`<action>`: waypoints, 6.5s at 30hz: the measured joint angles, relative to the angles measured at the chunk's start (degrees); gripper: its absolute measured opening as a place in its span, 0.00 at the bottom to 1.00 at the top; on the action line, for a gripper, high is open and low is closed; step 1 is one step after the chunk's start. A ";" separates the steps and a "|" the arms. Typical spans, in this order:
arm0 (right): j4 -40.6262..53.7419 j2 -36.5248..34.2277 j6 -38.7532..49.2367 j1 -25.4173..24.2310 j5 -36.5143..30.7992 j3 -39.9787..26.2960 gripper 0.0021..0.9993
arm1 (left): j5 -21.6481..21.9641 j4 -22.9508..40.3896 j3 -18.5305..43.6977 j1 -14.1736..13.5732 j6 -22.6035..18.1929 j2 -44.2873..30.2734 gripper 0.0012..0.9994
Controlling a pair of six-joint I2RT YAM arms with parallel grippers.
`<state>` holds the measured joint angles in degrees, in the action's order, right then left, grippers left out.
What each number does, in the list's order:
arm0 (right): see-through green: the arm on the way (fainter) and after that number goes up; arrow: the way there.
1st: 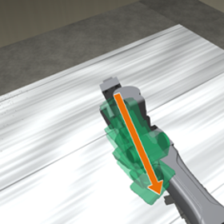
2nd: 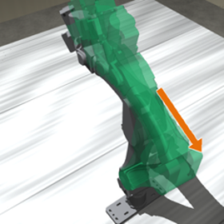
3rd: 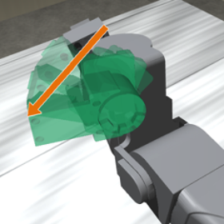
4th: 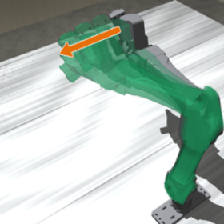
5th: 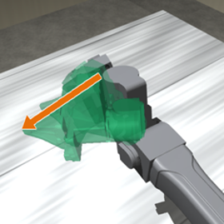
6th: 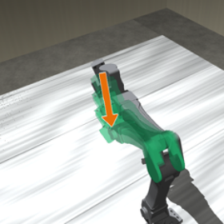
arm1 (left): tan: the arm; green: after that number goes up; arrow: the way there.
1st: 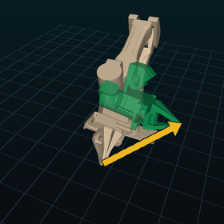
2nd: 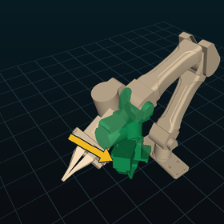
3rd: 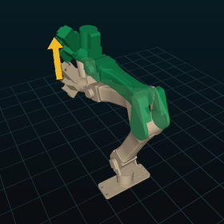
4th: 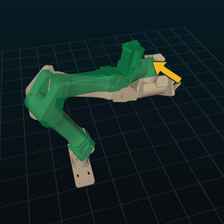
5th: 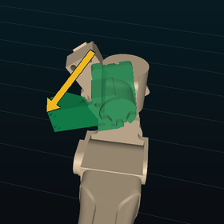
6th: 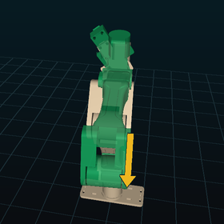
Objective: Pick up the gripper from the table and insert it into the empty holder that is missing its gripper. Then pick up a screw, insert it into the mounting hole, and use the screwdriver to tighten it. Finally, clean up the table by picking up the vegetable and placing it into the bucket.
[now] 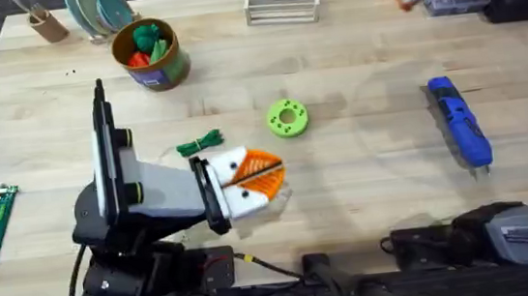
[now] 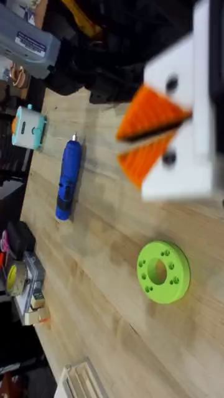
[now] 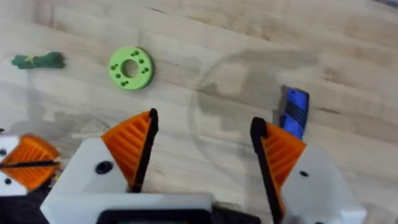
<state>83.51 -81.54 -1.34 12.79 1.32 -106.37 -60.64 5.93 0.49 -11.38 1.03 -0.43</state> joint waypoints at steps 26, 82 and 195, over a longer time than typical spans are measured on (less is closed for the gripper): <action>-6.97 7.89 6.66 -25.88 -4.43 30.17 0.98 | 0.00 0.00 0.00 0.00 -0.21 0.00 0.01; -28.78 -17.32 38.70 -32.95 0.00 40.35 0.88 | -0.02 0.01 0.00 0.00 -0.21 0.01 0.01; -32.09 -8.07 35.70 -33.37 4.67 40.76 0.18 | 0.00 0.00 0.00 0.00 -0.21 0.00 0.01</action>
<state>51.42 -89.61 34.36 -20.58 5.99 -65.60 -60.64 5.93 0.49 -11.38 0.82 -0.43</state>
